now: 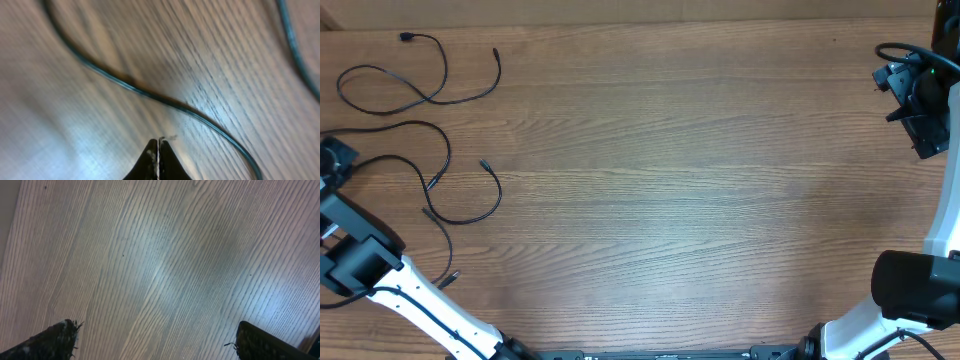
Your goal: Untangle cables
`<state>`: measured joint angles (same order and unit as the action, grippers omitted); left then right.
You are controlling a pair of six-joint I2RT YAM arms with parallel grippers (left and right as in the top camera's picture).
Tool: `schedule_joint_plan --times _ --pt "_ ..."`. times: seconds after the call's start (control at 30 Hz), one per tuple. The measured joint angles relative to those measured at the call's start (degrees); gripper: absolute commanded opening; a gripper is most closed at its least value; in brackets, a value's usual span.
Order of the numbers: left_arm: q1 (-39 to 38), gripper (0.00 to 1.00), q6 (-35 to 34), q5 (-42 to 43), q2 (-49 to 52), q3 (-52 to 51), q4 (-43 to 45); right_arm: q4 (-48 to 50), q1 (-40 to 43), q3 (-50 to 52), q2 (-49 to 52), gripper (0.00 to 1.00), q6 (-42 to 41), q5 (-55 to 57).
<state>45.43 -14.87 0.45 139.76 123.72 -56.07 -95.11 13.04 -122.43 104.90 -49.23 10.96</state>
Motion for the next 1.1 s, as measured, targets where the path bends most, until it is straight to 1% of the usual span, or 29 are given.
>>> schedule_joint_plan --times 0.07,0.2,0.37,0.4,0.43,0.47,0.5,0.57,0.63,0.7,0.77,0.8,0.93,1.1 --pt "0.13 0.04 -0.76 -0.02 -0.02 3.72 -3.45 0.0 0.0 0.0 0.0 1.0 -0.02 0.0" --pt "0.17 0.04 -4.85 0.96 -0.44 10.16 -10.47 0.02 0.0 0.0 0.0 1.0 0.0 0.0" --pt "-1.75 0.04 -7.89 6.78 -3.85 15.13 -16.31 0.04 0.0 0.0 0.0 1.0 -0.02 0.0" --pt "-2.43 0.08 -8.17 7.82 -5.16 15.65 -17.16 0.04 -0.02 0.0 0.0 1.0 0.0 0.0" --pt "-2.84 0.21 -8.35 8.22 -6.03 15.89 -17.57 0.07 -0.02 0.0 0.0 1.0 0.0 -0.02" --pt "-3.3 0.46 -8.57 8.66 -7.23 16.2 -18.12 0.02 -0.02 0.0 0.0 1.0 0.0 0.0" --pt "-3.89 0.56 -8.92 8.83 -8.28 16.59 -18.75 0.0 0.0 0.0 0.0 1.0 0.0 -0.02" --pt "-4.42 0.55 -9.09 8.76 -9.66 17.16 -21.11 0.02 -0.02 0.0 0.0 1.0 0.0 0.0" --pt "-4.31 0.57 -8.96 7.61 -10.45 17.35 -24.24 0.02 -0.02 0.0 0.0 1.0 0.0 0.0" --pt "-3.82 0.68 -8.74 4.79 -10.54 17.35 -27.98 0.02 -0.02 0.0 0.0 1.0 -0.04 0.0" --pt "-3.23 0.86 -8.92 1.44 -10.47 17.31 -30.82 0.02 -0.02 0.0 0.0 1.0 0.0 0.0" --pt "-2.78 0.9 -8.72 -0.55 -10.47 17.31 -32.0 0.02 0.0 0.0 0.0 1.0 -0.02 0.0" --pt "-0.81 0.95 -9.25 -5.14 -10.47 17.22 -34.86 0.07 -0.02 0.0 0.0 1.0 0.0 0.0" --pt "1.75 0.97 -9.7 -7.63 -10.47 15.93 -35.58 0.02 0.0 0.0 0.0 1.0 0.0 0.0"
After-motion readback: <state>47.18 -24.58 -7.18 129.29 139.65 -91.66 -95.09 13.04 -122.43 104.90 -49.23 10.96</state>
